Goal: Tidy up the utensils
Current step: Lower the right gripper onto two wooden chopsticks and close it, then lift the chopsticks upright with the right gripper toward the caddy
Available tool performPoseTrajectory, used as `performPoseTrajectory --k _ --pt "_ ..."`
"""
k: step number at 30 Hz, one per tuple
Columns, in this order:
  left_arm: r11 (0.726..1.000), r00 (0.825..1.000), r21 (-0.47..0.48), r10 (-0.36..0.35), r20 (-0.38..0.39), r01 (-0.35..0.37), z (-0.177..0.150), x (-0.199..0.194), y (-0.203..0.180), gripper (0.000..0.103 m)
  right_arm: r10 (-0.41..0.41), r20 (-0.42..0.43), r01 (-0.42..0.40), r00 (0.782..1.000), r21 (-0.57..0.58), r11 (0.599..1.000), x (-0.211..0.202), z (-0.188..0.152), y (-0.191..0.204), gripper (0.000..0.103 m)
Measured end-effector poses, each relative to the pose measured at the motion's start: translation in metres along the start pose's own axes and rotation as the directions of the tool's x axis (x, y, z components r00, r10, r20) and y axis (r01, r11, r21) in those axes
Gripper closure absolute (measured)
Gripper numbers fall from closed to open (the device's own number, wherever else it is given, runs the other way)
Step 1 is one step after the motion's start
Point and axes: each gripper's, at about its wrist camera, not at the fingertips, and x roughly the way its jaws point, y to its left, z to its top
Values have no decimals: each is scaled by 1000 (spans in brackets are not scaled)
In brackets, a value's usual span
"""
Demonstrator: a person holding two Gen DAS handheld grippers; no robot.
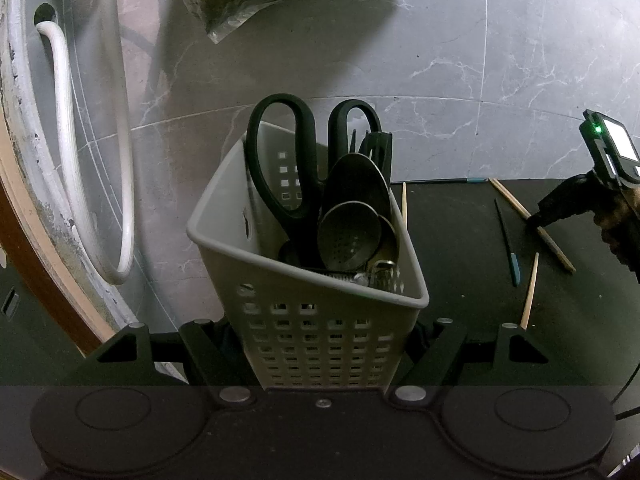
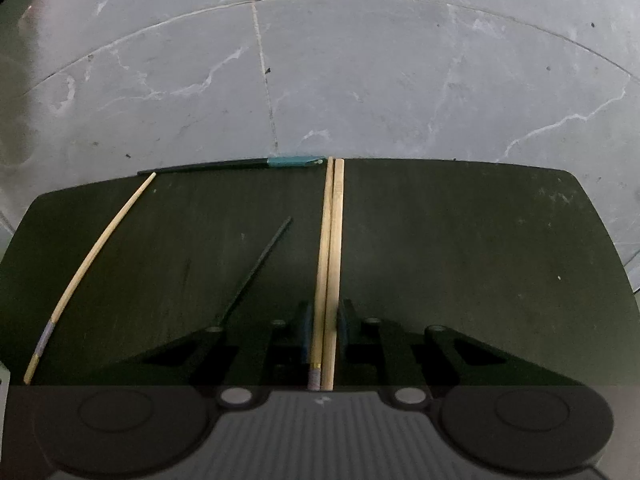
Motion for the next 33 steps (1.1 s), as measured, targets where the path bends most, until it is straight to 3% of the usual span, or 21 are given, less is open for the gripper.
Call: performPoseTrajectory --k 4,9,14,17,20,33 --pt "1000 1000 0 0 0 0 0 0 0 27 8 -15 -8 1000 -7 1000 -4 -4 -3 88" --pt "1000 1000 1 0 -1 0 0 0 -1 27 30 -22 -29 999 33 999 -1 4 -7 80" --pt "1000 1000 0 0 -1 0 0 0 0 27 32 -40 -33 999 -18 999 8 17 4 79" --pt "1000 1000 0 0 -1 0 0 0 0 27 24 -53 -26 998 -45 999 13 25 7 79" --pt "1000 1000 0 0 -1 0 0 -1 0 27 14 -57 -17 998 -66 998 17 30 9 87" --pt "1000 1000 0 1 0 -1 0 0 -2 27 15 -55 -19 998 -78 997 16 23 8 89"
